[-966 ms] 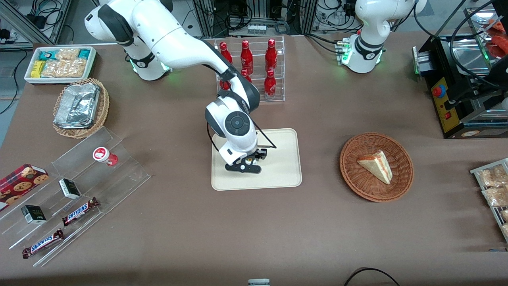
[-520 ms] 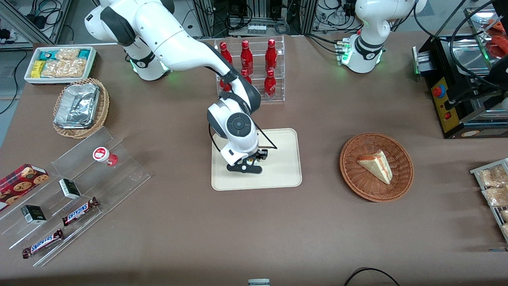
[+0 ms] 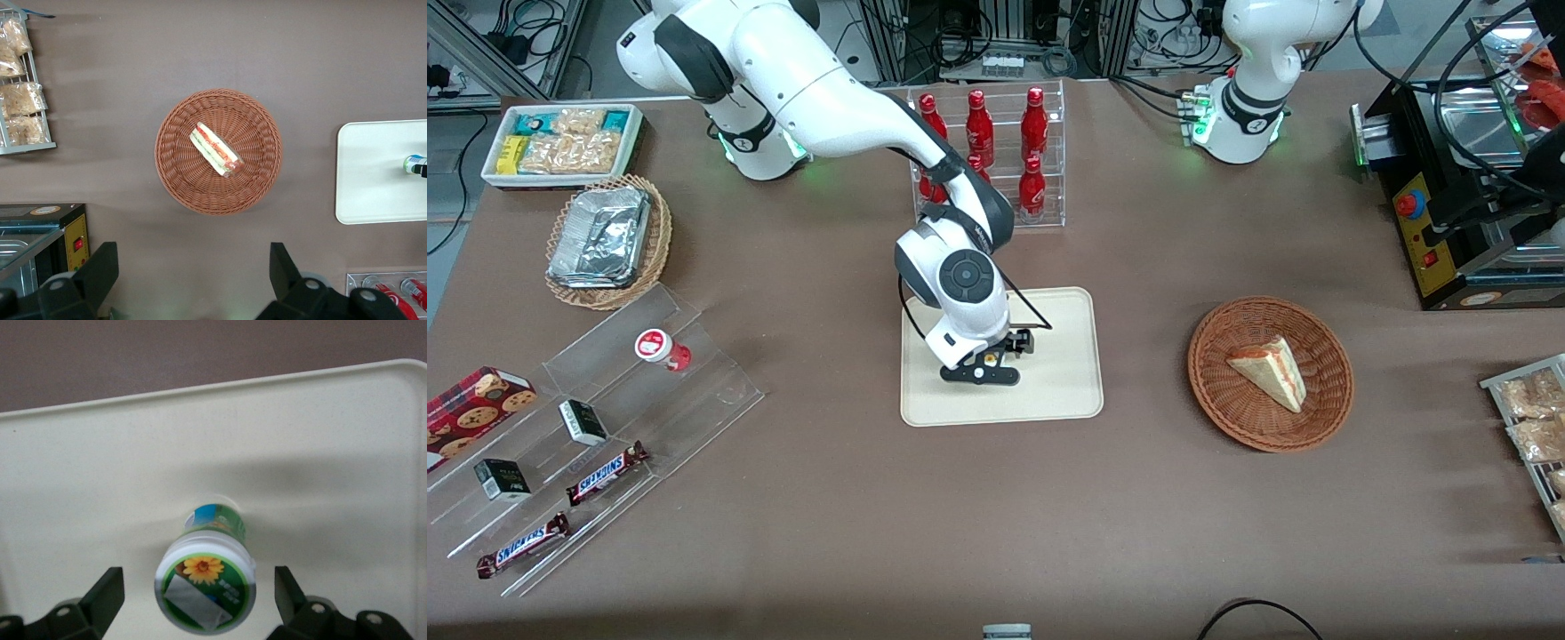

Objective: Place green gum on tray
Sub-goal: 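Open the right gripper and release the jar upright on the tray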

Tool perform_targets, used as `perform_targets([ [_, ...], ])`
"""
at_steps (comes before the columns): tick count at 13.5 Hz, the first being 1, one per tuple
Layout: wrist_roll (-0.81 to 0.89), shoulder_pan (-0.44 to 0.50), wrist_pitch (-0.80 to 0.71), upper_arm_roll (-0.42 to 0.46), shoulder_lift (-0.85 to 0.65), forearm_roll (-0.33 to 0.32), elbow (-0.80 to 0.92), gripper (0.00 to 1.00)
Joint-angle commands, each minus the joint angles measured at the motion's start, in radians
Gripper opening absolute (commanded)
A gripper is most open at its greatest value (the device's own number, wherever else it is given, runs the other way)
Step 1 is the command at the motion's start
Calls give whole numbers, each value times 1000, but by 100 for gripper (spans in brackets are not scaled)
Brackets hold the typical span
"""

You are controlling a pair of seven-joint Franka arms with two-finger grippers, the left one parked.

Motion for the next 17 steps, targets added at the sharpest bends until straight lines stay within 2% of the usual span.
perform_targets([
  [1, -35, 3, -17, -7, 8, 12, 30, 100],
  [4, -36, 0, -66, -7, -19, 12, 25, 100],
  [9, -131, -26, -289, -14, -148, 13, 25, 100],
  [13, -241, -89, -468, -14, -263, 15, 25, 100],
  [17, -346, -181, -574, -14, -332, 15, 25, 100],
])
